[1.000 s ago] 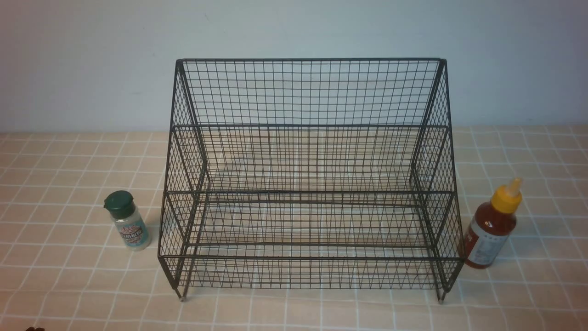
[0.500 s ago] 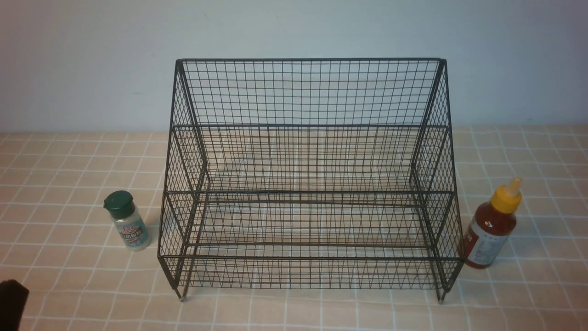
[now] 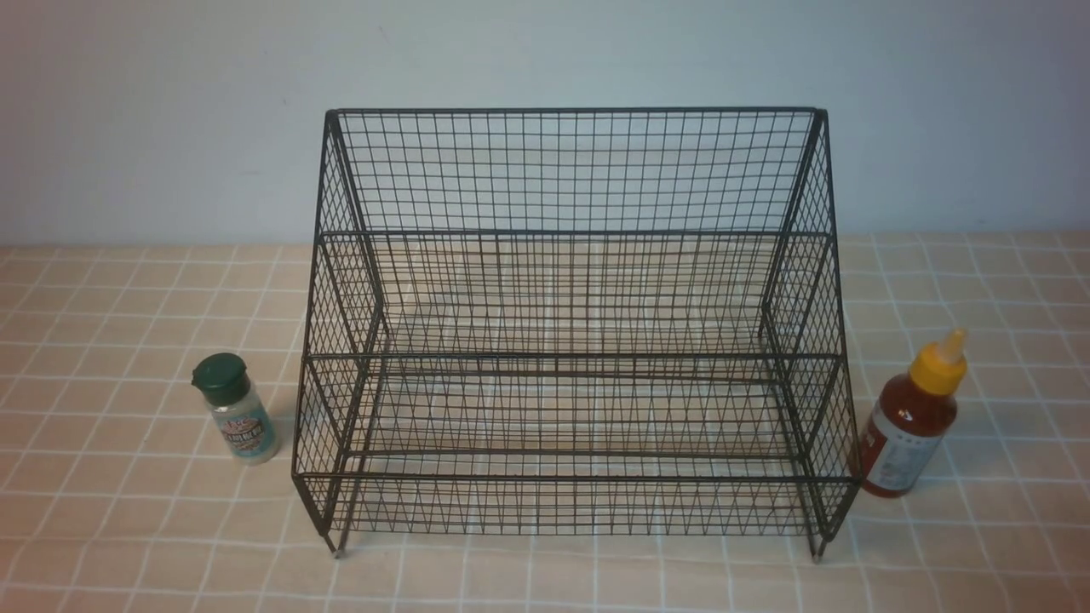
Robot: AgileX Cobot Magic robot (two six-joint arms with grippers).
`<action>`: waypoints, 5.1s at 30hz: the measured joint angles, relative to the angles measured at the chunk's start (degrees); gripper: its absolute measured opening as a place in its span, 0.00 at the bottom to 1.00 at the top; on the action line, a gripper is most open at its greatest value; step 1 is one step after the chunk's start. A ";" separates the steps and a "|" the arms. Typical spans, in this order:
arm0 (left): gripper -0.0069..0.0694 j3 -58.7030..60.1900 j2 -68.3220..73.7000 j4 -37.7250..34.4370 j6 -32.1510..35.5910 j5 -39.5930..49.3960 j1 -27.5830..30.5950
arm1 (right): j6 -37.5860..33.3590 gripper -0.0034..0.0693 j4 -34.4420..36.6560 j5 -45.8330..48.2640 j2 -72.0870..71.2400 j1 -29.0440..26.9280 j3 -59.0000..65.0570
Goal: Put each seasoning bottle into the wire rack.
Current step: Use the left arm to grab the condiment bottle closest to it, then use the left arm to put the condiment bottle back on the shelf, then use the right arm to grab the condiment bottle closest to it
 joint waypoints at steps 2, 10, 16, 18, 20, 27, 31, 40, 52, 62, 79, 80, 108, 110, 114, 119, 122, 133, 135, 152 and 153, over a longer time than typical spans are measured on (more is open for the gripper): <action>0.08 -8.22 6.98 0.56 0.00 15.44 0.00 | 0.00 0.03 0.00 0.00 0.00 0.00 0.00; 0.08 -33.36 37.73 3.05 2.55 64.51 0.00 | 0.00 0.03 0.00 0.00 0.00 0.00 0.00; 0.08 -42.00 51.21 9.75 2.55 68.11 0.00 | 0.00 0.03 0.00 0.00 0.00 0.00 0.00; 0.08 -43.92 54.21 10.67 2.55 68.11 0.00 | 0.00 0.03 0.00 0.00 0.00 0.00 0.00; 0.08 -46.33 57.41 11.22 2.55 68.17 0.00 | 0.00 0.03 0.00 0.00 0.00 0.00 0.00; 0.08 -56.42 71.20 9.75 2.84 70.67 1.86 | 0.00 0.03 0.00 0.00 0.00 0.00 0.00; 0.09 -62.42 77.18 7.16 4.03 71.46 6.06 | 0.00 0.03 0.00 0.00 0.00 0.00 0.00; 0.12 -66.09 85.48 3.74 10.48 71.51 8.05 | 0.00 0.03 0.00 0.00 0.00 0.00 0.00; 0.75 -66.09 94.19 3.62 19.82 70.20 7.53 | 0.00 0.03 0.00 0.00 0.00 0.00 0.00; 0.92 -66.13 98.18 4.41 23.58 64.92 5.27 | 0.00 0.03 0.00 0.00 0.00 0.00 0.00; 0.51 -67.15 100.45 4.66 23.50 67.88 5.27 | 0.00 0.03 -0.06 0.00 0.00 0.00 0.00; 0.51 -67.71 100.04 5.34 22.99 69.47 5.27 | 0.00 0.03 -0.06 0.00 0.00 0.00 0.00; 0.51 -63.09 71.43 9.75 4.36 72.78 -22.18 | 0.00 0.03 -0.05 0.00 0.00 0.00 0.00; 0.51 -61.68 72.76 10.50 2.68 72.05 -22.78 | 0.00 0.03 -0.05 0.00 0.00 0.00 0.00; 0.51 -60.27 76.93 11.31 0.93 70.10 -22.92 | 0.00 0.03 -0.05 0.00 0.00 0.00 0.00; 0.51 -60.29 81.54 11.67 0.81 68.39 -22.96 | 0.00 0.03 -0.05 0.00 0.00 0.00 0.00; 0.51 -60.29 83.79 11.67 0.86 67.98 -22.96 | 0.00 0.03 -0.05 0.00 0.00 0.00 0.00; 0.52 -60.43 89.88 12.82 0.98 64.90 -22.96 | 0.00 0.03 -0.05 0.00 0.00 0.00 0.00; 0.55 -60.43 90.00 13.21 0.98 64.84 -23.04 | 0.00 0.03 -0.05 0.00 0.00 0.00 0.00; 0.39 -67.23 76.48 18.96 0.98 71.43 -23.04 | 0.00 0.03 -0.05 0.00 0.00 0.00 0.00; 0.33 -67.23 73.93 18.63 0.98 71.56 -23.04 | 0.00 0.03 -0.05 0.00 0.00 0.00 0.00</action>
